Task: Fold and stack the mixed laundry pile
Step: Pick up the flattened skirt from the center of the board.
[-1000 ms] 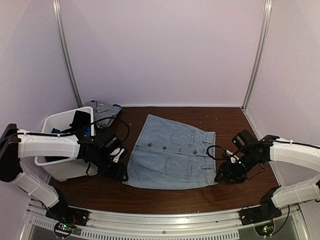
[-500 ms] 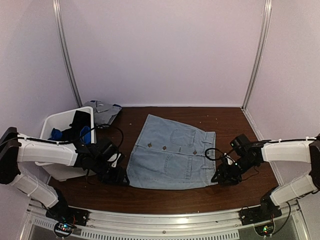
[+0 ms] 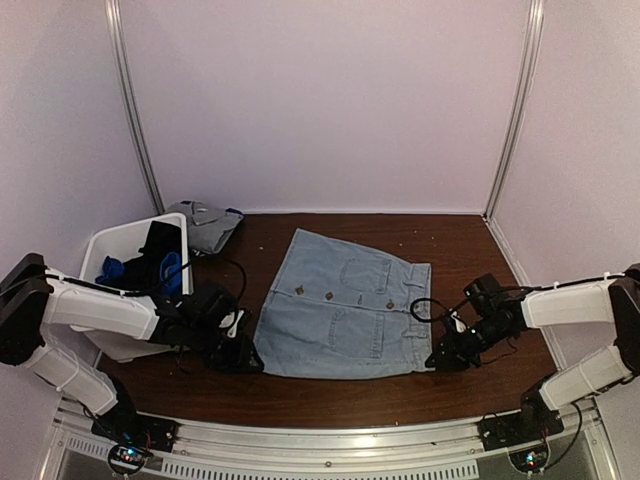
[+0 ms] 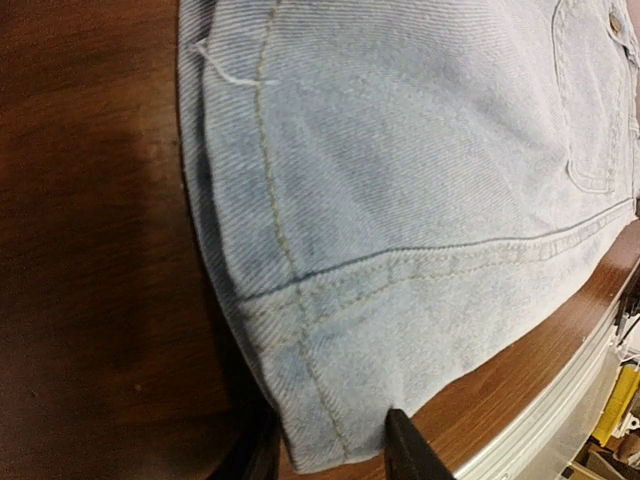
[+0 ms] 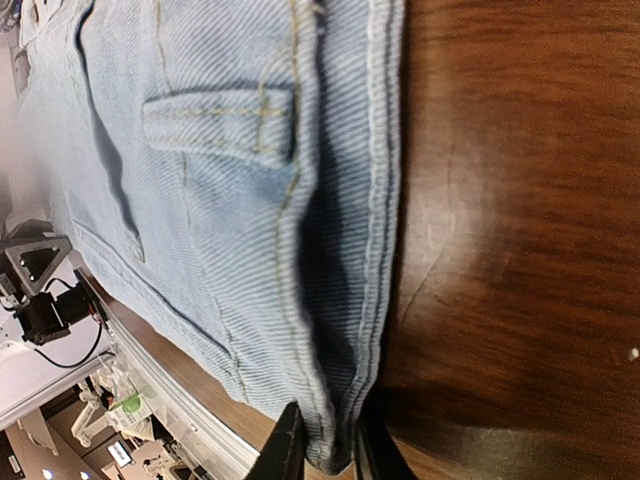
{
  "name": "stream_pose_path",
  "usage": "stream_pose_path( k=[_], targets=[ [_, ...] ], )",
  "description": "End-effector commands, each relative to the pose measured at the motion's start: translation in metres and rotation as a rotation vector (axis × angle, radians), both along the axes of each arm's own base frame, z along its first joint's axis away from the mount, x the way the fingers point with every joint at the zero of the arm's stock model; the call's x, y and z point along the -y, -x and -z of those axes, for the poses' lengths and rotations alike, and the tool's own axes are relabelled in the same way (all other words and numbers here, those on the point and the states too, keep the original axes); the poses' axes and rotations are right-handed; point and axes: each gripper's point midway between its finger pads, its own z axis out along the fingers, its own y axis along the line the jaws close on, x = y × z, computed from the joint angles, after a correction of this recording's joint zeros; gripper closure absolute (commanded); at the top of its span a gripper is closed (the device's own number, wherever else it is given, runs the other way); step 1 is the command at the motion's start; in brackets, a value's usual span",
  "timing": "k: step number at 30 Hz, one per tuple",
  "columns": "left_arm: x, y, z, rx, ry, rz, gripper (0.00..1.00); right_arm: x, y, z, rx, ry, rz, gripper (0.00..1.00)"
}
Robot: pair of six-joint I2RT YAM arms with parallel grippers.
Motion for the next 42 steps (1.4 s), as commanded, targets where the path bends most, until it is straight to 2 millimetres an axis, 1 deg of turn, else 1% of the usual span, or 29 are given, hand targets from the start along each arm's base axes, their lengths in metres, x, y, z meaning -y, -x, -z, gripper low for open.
stream_pose_path(
  k=[1, 4, 5, 6, 7, 9, 10, 12, 14, 17, 20, 24, 28, 31, 34, 35, 36, 39, 42],
  targets=[
    [0.000, 0.005, 0.005, -0.020, 0.019, -0.012, 0.69, 0.010, 0.012, 0.018, -0.046, 0.044, 0.011, 0.89],
    [-0.003, 0.007, 0.004, -0.026, 0.015, -0.014, 0.76, 0.011, 0.014, 0.018, -0.050, 0.046, 0.010, 0.98],
    [-0.004, 0.009, 0.003, -0.031, 0.012, -0.013, 0.76, 0.011, 0.014, 0.017, -0.046, 0.048, 0.009, 1.00],
    [-0.007, 0.011, 0.004, -0.037, 0.005, -0.018, 0.76, 0.012, 0.014, 0.016, -0.044, 0.052, 0.008, 1.00],
    [-0.010, 0.013, 0.003, -0.040, -0.003, -0.026, 0.72, 0.013, 0.015, 0.016, -0.043, 0.057, 0.007, 1.00],
    [-0.018, 0.017, 0.005, -0.051, -0.024, -0.046, 0.55, 0.014, 0.015, 0.015, -0.042, 0.059, 0.006, 1.00],
    [-0.020, 0.018, 0.006, -0.055, -0.026, -0.053, 0.51, 0.014, 0.016, 0.015, -0.042, 0.061, 0.004, 1.00],
    [-0.024, 0.020, 0.009, -0.065, -0.034, -0.071, 0.48, 0.016, 0.017, 0.014, -0.041, 0.070, 0.006, 1.00],
    [-0.025, 0.021, 0.011, -0.067, -0.034, -0.079, 0.49, 0.018, 0.017, 0.014, -0.039, 0.078, 0.011, 1.00],
    [-0.027, 0.020, 0.016, -0.072, -0.058, -0.082, 0.54, 0.020, 0.018, 0.013, -0.039, 0.085, 0.015, 1.00],
    [-0.028, 0.018, 0.021, -0.076, -0.078, -0.085, 0.61, 0.021, 0.019, 0.013, -0.041, 0.090, 0.015, 1.00],
    [-0.022, 0.016, 0.024, -0.082, -0.076, -0.062, 0.70, 0.022, 0.019, 0.014, -0.043, 0.091, 0.016, 1.00],
    [-0.015, 0.016, 0.022, -0.085, -0.054, -0.034, 0.70, 0.021, 0.019, 0.014, -0.043, 0.090, 0.012, 1.00],
    [-0.015, 0.023, 0.025, -0.112, -0.061, -0.015, 0.71, 0.022, 0.019, 0.013, -0.041, 0.092, 0.011, 1.00],
    [-0.022, 0.029, 0.030, -0.134, -0.086, -0.024, 0.77, 0.022, 0.019, 0.013, -0.040, 0.095, 0.010, 1.00],
    [-0.024, 0.030, 0.031, -0.137, -0.088, -0.025, 0.80, 0.022, 0.019, 0.013, -0.042, 0.094, 0.009, 1.00],
    [-0.025, 0.031, 0.031, -0.138, -0.092, -0.026, 0.85, 0.022, 0.019, 0.013, -0.042, 0.095, 0.009, 1.00],
    [-0.025, 0.030, 0.025, -0.123, -0.087, -0.029, 1.00, 0.023, 0.021, 0.010, -0.037, 0.094, 0.002, 1.00],
    [-0.018, 0.023, 0.008, -0.076, -0.039, -0.015, 1.00, 0.020, 0.022, 0.002, -0.020, 0.072, -0.009, 1.00]
  ],
)
